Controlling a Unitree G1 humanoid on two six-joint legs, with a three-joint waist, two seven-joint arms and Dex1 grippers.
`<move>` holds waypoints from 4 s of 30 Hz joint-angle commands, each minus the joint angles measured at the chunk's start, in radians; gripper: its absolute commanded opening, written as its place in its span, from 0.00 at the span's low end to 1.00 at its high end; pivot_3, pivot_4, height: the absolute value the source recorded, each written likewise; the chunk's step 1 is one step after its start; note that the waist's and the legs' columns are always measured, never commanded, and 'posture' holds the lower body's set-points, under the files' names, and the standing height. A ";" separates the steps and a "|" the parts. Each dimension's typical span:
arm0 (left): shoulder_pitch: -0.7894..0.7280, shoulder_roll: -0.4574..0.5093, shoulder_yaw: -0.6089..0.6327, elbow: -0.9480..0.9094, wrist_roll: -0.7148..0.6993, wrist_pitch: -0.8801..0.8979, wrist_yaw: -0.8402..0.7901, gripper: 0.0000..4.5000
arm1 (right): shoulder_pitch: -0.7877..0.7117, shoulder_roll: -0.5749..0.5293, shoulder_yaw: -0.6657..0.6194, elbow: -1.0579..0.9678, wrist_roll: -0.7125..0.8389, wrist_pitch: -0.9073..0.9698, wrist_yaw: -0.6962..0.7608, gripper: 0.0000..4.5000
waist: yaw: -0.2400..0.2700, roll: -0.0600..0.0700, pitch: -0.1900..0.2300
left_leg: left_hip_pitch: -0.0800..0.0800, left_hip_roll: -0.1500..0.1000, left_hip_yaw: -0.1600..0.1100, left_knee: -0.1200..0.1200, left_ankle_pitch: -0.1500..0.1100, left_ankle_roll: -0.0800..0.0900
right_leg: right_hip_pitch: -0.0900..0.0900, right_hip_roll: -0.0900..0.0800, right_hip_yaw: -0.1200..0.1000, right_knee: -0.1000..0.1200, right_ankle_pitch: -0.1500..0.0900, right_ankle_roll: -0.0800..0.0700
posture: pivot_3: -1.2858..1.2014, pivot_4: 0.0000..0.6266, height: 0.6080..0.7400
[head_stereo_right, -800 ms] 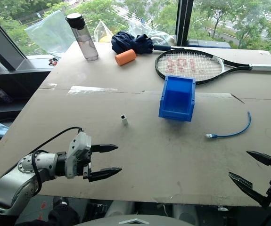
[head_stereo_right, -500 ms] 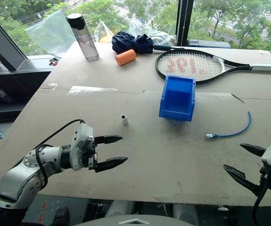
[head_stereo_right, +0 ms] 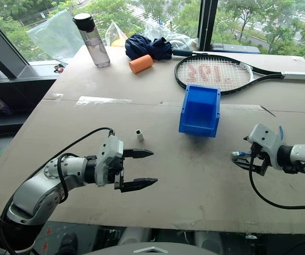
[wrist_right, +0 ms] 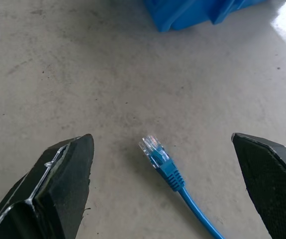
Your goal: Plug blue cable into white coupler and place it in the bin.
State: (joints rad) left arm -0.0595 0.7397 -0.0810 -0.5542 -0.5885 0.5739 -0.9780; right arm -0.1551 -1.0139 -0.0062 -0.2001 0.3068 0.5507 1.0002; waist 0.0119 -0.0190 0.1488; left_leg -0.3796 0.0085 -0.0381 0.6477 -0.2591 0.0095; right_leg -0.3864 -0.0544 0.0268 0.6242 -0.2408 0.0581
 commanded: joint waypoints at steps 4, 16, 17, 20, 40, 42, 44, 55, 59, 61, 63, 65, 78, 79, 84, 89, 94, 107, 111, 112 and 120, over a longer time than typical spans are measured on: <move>0.009 0.017 0.027 -0.099 -0.019 0.015 0.037 1.00 | -0.193 -0.016 0.113 0.245 -0.077 -0.069 0.161 1.00 | 0.001 0.000 0.000 | 0.000 0.000 0.000 0.001 0.000 0.000 | 0.000 0.000 0.000 0.001 0.000 0.000 | 0.52 0.24 1.00; 0.048 0.017 0.063 -0.121 -0.026 0.024 0.083 1.00 | -0.224 0.033 0.177 0.306 -0.115 -0.112 0.248 0.01 | -0.001 0.000 0.000 | 0.001 0.000 0.001 0.001 0.000 0.000 | 0.000 0.000 0.001 0.001 0.000 0.000 | 0.52 0.24 1.00; 0.051 0.022 0.064 -0.119 -0.023 0.021 0.080 1.00 | -0.217 0.035 0.175 0.287 -0.113 -0.110 0.246 0.01 | -0.001 0.000 0.000 | 0.001 0.000 0.001 0.001 0.000 0.000 | 0.000 0.000 0.000 0.001 0.000 0.000 | 0.52 0.24 1.00; 0.049 0.023 0.070 -0.109 -0.028 0.022 0.078 1.00 | -0.200 0.047 0.167 0.200 -0.100 -0.084 0.231 0.01 | -0.001 0.000 0.000 | 0.001 0.000 0.001 0.001 0.000 0.000 | 0.000 0.000 0.000 0.001 0.000 0.000 | 0.52 0.24 1.00; -0.149 -0.013 -0.090 0.152 0.155 -0.087 0.011 1.00 | -0.202 0.264 0.286 -0.162 -0.122 0.105 -0.020 0.91 | 0.001 0.000 0.000 | -0.001 -0.002 -0.001 0.002 0.000 0.000 | 0.000 -0.001 -0.001 0.001 0.001 0.001 | 0.52 0.24 1.00; -0.207 -0.051 -0.145 0.206 0.173 -0.096 -0.014 1.00 | -0.083 0.260 0.129 -0.282 -0.046 0.119 -0.050 0.97 | 0.008 0.000 0.000 | -0.001 -0.002 -0.002 0.001 0.000 0.000 | 0.000 -0.001 -0.001 0.001 0.001 0.002 | 0.52 0.24 1.00; -0.273 -0.103 -0.213 0.268 0.200 -0.094 -0.039 1.00 | 0.109 0.260 -0.051 -0.419 0.020 0.104 -0.054 0.97 | 0.009 0.000 -0.001 | -0.002 -0.002 -0.003 0.002 0.000 0.000 | 0.000 -0.001 -0.003 0.001 0.003 0.004 | 0.52 0.24 1.00; -0.455 -0.247 -0.361 0.547 0.350 -0.239 -0.146 1.00 | 0.722 0.420 -0.384 -0.759 0.081 -0.028 -0.157 0.97 | -0.015 -0.001 -0.003 | 0.001 0.001 -0.003 0.002 0.000 0.000 | 0.002 0.003 -0.002 0.003 0.000 0.008 | 0.52 0.24 1.00; -0.474 -0.260 -0.372 0.612 0.382 -0.275 -0.184 0.88 | 0.789 0.452 -0.386 -0.826 0.086 -0.018 -0.207 1.00 | -0.013 -0.001 -0.004 | 0.001 0.001 -0.003 0.002 0.000 0.000 | 0.002 0.003 -0.002 0.003 0.000 0.007 | 0.52 0.24 1.00; -0.478 -0.269 -0.388 0.649 0.412 -0.301 -0.195 0.71 | 0.812 0.456 -0.381 -0.829 0.083 -0.031 -0.215 1.00 | -0.012 -0.001 -0.004 | 0.000 0.001 -0.003 0.002 0.000 0.000 | 0.002 0.003 -0.002 0.003 0.000 0.007 | 0.52 0.24 1.00; -0.474 -0.276 -0.417 0.679 0.452 -0.335 -0.207 0.50 | 0.835 0.461 -0.367 -0.816 0.068 -0.057 -0.220 1.00 | -0.006 -0.001 -0.004 | 0.000 0.001 -0.003 0.002 0.000 0.000 | 0.002 0.002 -0.002 0.002 -0.001 0.004 | 0.52 0.24 1.00; -0.469 -0.292 -0.435 0.701 0.477 -0.348 -0.206 0.31 | 0.842 0.467 -0.347 -0.810 0.065 -0.069 -0.231 1.00 | 0.000 -0.002 -0.004 | 0.000 0.000 -0.003 0.002 0.000 0.000 | 0.002 0.002 -0.002 0.002 -0.001 0.003 | 0.52 0.24 1.00; -0.494 -0.249 -0.161 0.548 -0.001 0.194 -0.377 0.01 | 0.661 0.604 -0.211 -0.739 0.453 0.140 -0.408 1.00 | -0.007 -0.001 -0.004 | -0.002 0.002 -0.006 0.003 0.000 0.000 | 0.000 0.002 -0.003 0.003 0.000 0.001 | 0.52 0.24 1.00; -0.496 -0.235 -0.135 0.518 -0.058 0.271 -0.379 0.01 | 0.630 0.613 -0.208 -0.729 0.505 0.165 -0.435 1.00 | -0.009 -0.001 -0.003 | -0.002 0.003 -0.010 0.003 0.000 0.000 | 0.000 0.002 -0.004 0.003 0.000 0.001 | 0.52 0.24 1.00; -0.490 -0.225 -0.038 0.419 -0.205 0.455 -0.289 0.01 | 0.446 0.661 -0.148 -0.662 0.711 0.249 -0.576 1.00 | -0.015 0.000 -0.003 | -0.001 0.002 -0.012 0.003 0.000 0.000 | 0.001 0.001 -0.005 0.003 0.000 0.001 | 0.52 0.24 1.00; -0.457 -0.210 0.002 0.343 -0.250 0.490 -0.223 0.00 | 0.309 0.686 -0.110 -0.599 0.941 0.265 -0.675 0.88 | -0.023 0.001 -0.002 | -0.001 0.000 -0.014 0.002 0.000 0.000 | 0.001 0.001 -0.006 0.003 0.002 0.004 | 0.52 0.24 1.00; -0.451 -0.199 0.022 0.314 -0.284 0.505 -0.190 0.00 | 0.245 0.657 -0.088 -0.559 1.042 0.265 -0.735 0.46 | -0.023 0.001 -0.002 | -0.001 0.000 -0.014 0.002 0.000 0.000 | 0.001 0.001 -0.006 0.003 0.002 0.004 | 0.52 0.24 1.00; -0.412 -0.162 0.023 0.273 -0.311 0.482 -0.159 0.00 | 0.250 0.617 -0.035 -0.553 1.104 0.219 -0.745 0.01 | -0.023 0.001 -0.002 | -0.001 0.000 -0.013 0.001 0.000 0.000 | 0.000 0.002 -0.005 0.003 0.001 0.003 | 0.52 0.24 1.00; -0.392 -0.138 0.047 0.285 -0.256 0.406 -0.141 0.24 | 0.259 0.604 -0.030 -0.557 1.099 0.209 -0.739 0.00 | -0.023 0.001 -0.002 | -0.001 0.000 -0.013 0.001 0.000 0.000 | 0.000 0.002 -0.005 0.003 0.000 0.001 | 0.52 0.24 1.00; -0.368 -0.130 0.069 0.282 -0.217 0.358 -0.111 0.32 | 0.262 0.600 -0.029 -0.559 1.095 0.207 -0.737 0.00 | -0.024 0.001 -0.002 | -0.001 0.000 -0.013 0.001 0.000 0.000 | 0.000 0.002 -0.005 0.003 0.000 0.001 | 0.52 0.24 1.00; -0.140 -0.118 0.251 0.310 0.100 -0.098 0.130 0.92 | 0.295 0.605 -0.020 -0.540 1.062 0.169 -0.705 0.00 | -0.022 0.001 -0.002 | 0.000 0.002 -0.012 -0.001 0.000 0.000 | -0.001 0.002 -0.003 0.002 0.000 0.001 | 0.52 0.24 1.00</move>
State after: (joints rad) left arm -0.2111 0.6194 0.0895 -0.2523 -0.5730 0.6371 -0.9155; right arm 0.1391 -0.4198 -0.0317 -0.7269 1.3679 0.7502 0.2689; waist -0.0097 -0.0177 0.1469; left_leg -0.3808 0.0100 -0.0502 0.6466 -0.2593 0.0098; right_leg -0.3876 -0.0527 0.0228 0.6266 -0.2405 0.0586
